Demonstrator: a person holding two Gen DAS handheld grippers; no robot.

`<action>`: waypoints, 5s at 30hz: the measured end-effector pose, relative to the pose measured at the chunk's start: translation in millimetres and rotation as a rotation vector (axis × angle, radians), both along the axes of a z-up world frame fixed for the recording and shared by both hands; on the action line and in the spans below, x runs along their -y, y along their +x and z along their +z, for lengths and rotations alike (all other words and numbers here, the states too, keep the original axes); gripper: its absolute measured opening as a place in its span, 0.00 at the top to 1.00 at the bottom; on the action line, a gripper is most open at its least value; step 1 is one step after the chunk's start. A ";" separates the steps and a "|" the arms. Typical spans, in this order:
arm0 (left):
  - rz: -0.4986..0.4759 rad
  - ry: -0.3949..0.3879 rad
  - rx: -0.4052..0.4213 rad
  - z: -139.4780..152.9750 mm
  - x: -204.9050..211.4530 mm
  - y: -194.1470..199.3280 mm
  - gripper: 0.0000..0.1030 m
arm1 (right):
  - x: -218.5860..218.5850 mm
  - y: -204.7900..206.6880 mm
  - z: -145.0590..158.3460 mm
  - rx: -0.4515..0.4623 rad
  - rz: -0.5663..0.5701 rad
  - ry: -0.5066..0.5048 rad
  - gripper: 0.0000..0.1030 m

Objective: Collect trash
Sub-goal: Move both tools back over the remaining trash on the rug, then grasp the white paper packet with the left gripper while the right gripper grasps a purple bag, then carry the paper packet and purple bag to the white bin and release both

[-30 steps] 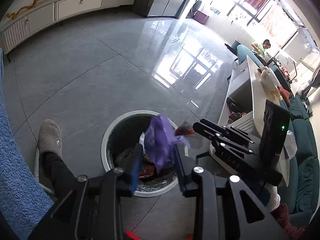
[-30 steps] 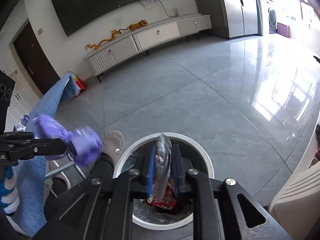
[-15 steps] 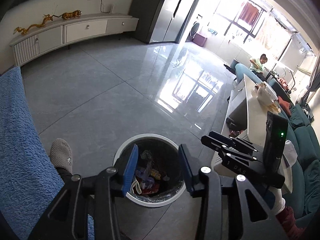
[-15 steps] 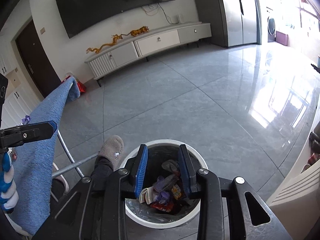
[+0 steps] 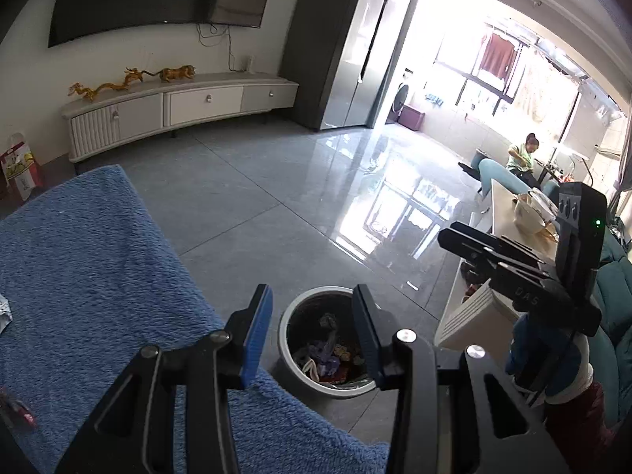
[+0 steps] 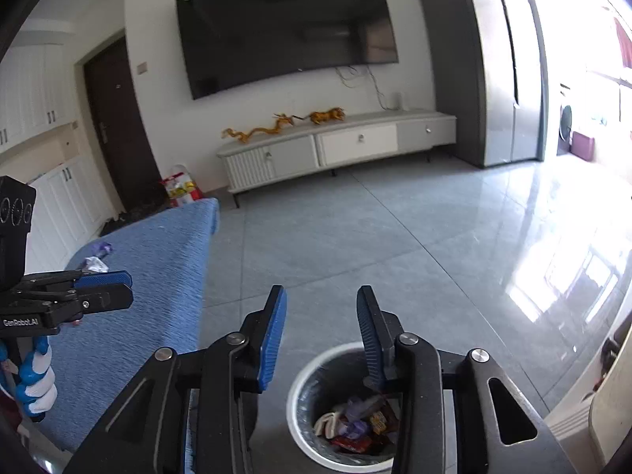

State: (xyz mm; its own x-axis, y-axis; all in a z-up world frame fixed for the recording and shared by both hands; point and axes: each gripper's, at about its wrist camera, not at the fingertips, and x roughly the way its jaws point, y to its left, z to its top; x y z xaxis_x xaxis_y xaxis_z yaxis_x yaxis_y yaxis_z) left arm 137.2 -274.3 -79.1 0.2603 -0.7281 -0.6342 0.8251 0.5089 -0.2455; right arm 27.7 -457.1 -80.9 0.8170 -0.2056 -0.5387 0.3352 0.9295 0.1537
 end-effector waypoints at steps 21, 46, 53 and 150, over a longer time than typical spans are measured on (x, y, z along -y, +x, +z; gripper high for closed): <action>0.339 -0.144 0.031 21.0 -230.4 43.7 0.55 | -124.3 60.1 59.5 0.018 0.300 -0.131 0.58; 0.379 0.223 0.064 -29.3 -309.2 197.5 0.49 | -224.9 271.5 28.6 -0.087 0.674 -0.039 0.51; 0.257 0.293 0.032 -57.0 -287.9 234.7 0.49 | -255.8 355.3 1.8 -0.160 0.795 -0.008 0.51; -0.164 0.154 -0.064 -18.0 108.6 11.3 0.81 | 54.9 -5.4 -49.4 -0.190 0.165 0.017 0.55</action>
